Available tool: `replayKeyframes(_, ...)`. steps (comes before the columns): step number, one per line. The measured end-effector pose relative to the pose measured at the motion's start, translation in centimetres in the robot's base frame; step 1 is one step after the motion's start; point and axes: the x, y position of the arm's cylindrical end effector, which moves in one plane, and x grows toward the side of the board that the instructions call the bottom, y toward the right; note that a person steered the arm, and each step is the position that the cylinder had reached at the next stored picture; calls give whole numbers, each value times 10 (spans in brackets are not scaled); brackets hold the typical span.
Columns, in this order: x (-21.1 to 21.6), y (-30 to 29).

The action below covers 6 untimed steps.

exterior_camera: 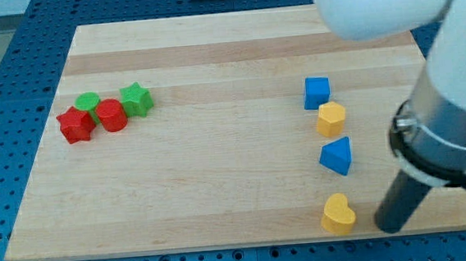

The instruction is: Place your arm to the bottom center of the board

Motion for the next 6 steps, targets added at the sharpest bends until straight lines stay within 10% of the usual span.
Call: replayKeyframes(6,-52,-20)
